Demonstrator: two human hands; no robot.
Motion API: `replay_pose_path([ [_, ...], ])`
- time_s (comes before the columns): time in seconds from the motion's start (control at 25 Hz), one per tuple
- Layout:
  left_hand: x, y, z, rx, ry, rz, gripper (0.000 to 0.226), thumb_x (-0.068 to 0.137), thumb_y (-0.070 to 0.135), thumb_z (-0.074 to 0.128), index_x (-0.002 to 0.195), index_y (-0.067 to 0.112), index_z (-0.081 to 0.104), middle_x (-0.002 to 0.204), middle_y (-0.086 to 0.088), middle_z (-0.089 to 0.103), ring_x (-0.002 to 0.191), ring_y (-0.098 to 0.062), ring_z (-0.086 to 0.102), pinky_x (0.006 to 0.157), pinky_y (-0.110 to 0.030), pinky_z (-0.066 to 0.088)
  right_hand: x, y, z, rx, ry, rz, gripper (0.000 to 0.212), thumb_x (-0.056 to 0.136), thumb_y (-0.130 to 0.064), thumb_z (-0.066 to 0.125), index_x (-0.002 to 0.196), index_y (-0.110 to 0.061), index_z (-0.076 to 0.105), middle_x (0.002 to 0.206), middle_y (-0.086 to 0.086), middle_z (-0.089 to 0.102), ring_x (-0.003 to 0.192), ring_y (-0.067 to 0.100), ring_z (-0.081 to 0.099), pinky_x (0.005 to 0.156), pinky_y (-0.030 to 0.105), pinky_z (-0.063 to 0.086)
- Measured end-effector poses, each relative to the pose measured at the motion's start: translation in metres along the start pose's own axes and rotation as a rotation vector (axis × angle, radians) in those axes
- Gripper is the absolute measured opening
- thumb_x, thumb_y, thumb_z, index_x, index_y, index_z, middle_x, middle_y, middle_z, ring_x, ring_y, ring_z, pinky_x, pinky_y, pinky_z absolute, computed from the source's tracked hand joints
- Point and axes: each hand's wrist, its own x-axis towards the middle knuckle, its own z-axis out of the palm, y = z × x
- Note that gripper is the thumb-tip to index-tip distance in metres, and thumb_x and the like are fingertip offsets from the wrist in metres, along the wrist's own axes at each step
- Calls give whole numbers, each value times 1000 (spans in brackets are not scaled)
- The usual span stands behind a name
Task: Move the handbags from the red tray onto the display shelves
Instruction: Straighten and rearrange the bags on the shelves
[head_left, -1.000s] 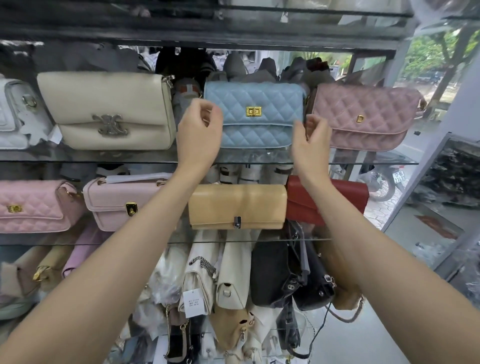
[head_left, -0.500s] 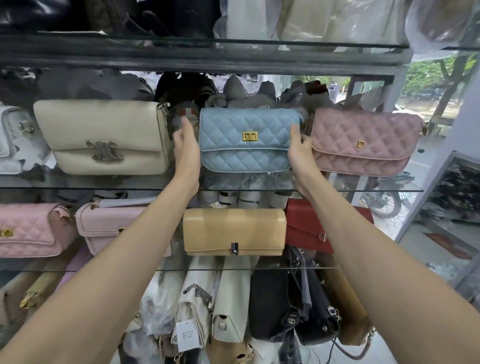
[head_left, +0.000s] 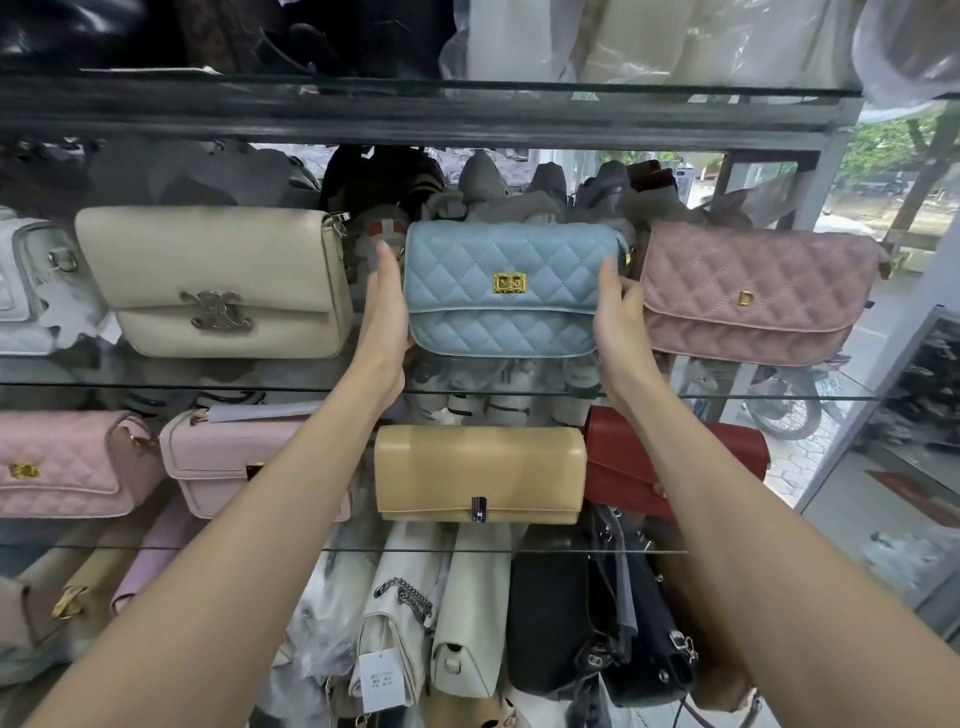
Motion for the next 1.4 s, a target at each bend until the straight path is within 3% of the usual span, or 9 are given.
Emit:
replay_pose_path([
  [0.16, -2, -4, -1, -1, 75, 24, 81, 72, 93, 32, 130, 42, 55, 129, 15, 66, 120, -8, 63, 107, -44, 47, -2, 2, -3, -25, -43, -7, 45, 98, -64, 43, 121, -26, 43, 139, -2, 48, 131, 16, 48, 115, 44, 40],
  [0.24, -2, -5, -2, 13, 78, 33, 85, 69, 98, 32, 128, 44, 59, 128, 16, 68, 120, -8, 63, 108, -44, 46, -2, 0, -4, 7, -44, 40, 49, 82, -74, 49, 110, -33, 49, 134, -6, 53, 127, 16, 53, 111, 48, 44],
  [0.44, -11, -1, 3, 11, 126, 44, 53, 95, 75, 30, 113, 41, 66, 117, 15, 72, 110, -3, 66, 107, -37, 49, 1, -1, -7, 38, -72, 68, 60, 67, -81, 50, 106, -35, 54, 128, -6, 64, 121, 17, 61, 106, 50, 48],
  [0.64, -12, -1, 7, 23, 228, 72, 37, 99, 68, 32, 92, 47, 61, 105, 23, 68, 104, 2, 63, 102, -31, 47, 4, 4, -8, -38, -100, 52, 83, 64, -94, 48, 117, -32, 60, 130, -7, 65, 122, 17, 62, 107, 50, 48],
  [0.76, -15, 1, 10, 74, 280, 89, 36, 102, 65, 31, 84, 46, 56, 96, 26, 62, 96, 8, 57, 99, -28, 44, -4, -2, -9, -54, -111, 40, 65, 65, -87, 47, 105, -37, 56, 132, -7, 61, 124, 17, 59, 109, 49, 46],
  [0.88, -13, -2, 10, 78, 259, 90, 34, 100, 68, 30, 90, 49, 56, 102, 27, 62, 103, 5, 58, 107, -32, 45, -4, -2, -11, -29, -125, 35, 58, 65, -84, 50, 101, -38, 56, 127, -10, 61, 122, 16, 59, 108, 50, 47],
  [1.08, -10, -3, 7, 104, 261, 91, 38, 93, 75, 31, 96, 51, 60, 109, 25, 66, 113, -3, 61, 111, -38, 44, -8, -4, -11, -33, -129, 5, 70, 64, -84, 51, 108, -31, 57, 126, -7, 62, 121, 15, 60, 108, 48, 48],
  [1.28, -12, -2, 7, 101, 298, 89, 44, 89, 79, 31, 100, 48, 60, 115, 21, 67, 115, -7, 61, 110, -39, 45, -11, -1, -11, -90, -132, -49, 55, 93, -66, 54, 122, -20, 57, 124, -8, 61, 120, 11, 58, 110, 42, 46],
  [1.4, -11, -3, 6, 101, 310, 96, 55, 84, 82, 31, 110, 43, 60, 117, 17, 67, 115, -10, 61, 109, -41, 45, -10, 0, -11, -75, -126, -42, 45, 96, -60, 55, 117, -20, 57, 122, -9, 60, 119, 10, 57, 110, 42, 46],
])
